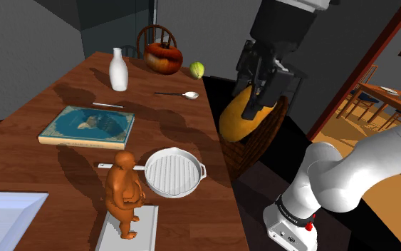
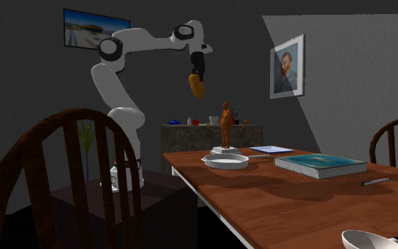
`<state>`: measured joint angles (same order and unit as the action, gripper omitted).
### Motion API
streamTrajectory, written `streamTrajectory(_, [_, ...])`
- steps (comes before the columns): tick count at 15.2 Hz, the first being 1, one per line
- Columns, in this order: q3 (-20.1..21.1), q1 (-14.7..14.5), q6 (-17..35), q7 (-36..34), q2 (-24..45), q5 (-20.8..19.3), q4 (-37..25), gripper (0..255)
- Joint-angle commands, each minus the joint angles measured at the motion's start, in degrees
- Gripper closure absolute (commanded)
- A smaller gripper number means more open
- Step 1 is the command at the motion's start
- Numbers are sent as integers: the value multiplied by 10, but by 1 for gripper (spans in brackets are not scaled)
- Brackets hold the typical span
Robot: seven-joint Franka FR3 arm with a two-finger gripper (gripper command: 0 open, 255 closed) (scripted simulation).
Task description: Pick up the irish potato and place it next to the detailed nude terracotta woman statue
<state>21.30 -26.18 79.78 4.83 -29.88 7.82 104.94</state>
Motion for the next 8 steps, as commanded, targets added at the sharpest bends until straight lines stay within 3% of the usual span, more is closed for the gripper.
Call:
streamTrajectory(1, [21, -5, -5, -29, 0, 9, -8, 255])
streamTrajectory(8, [111, -18, -12, -137, 29, 32, -55, 255])
